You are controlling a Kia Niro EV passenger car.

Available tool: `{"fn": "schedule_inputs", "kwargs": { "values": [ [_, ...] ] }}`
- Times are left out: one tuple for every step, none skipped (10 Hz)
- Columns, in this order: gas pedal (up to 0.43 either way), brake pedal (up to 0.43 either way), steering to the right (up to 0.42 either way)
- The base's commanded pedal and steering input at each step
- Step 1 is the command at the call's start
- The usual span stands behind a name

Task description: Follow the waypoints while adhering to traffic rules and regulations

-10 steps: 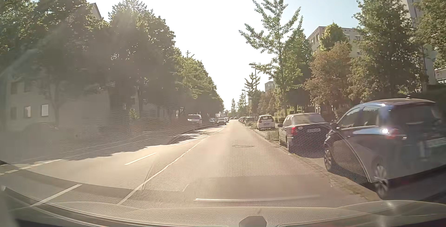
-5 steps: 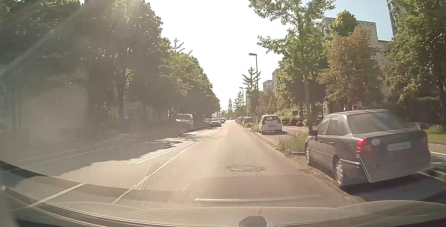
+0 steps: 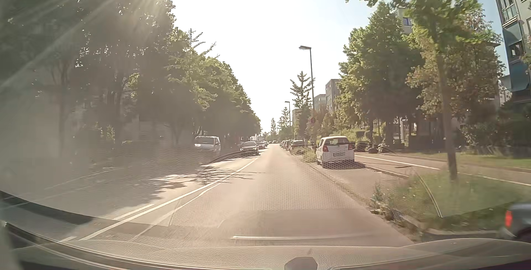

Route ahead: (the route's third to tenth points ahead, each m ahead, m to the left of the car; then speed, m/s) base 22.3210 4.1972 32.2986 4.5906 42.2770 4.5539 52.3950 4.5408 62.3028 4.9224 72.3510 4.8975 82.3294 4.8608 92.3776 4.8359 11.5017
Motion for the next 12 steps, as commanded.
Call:
{"fn": "schedule_inputs", "kwargs": {
  "values": [
    [0.047, 0.000, -0.009],
    [0.047, 0.000, -0.008],
    [0.059, 0.000, -0.006],
    [0.067, 0.000, -0.006],
    [0.079, 0.000, -0.006],
    [0.098, 0.000, -0.006],
    [0.098, 0.000, -0.004],
    [0.098, 0.000, -0.003],
    [0.098, 0.000, -0.001],
    [0.098, 0.000, -0.001],
    [0.098, 0.000, -0.001],
    [0.098, 0.000, -0.002]
  ]
}}
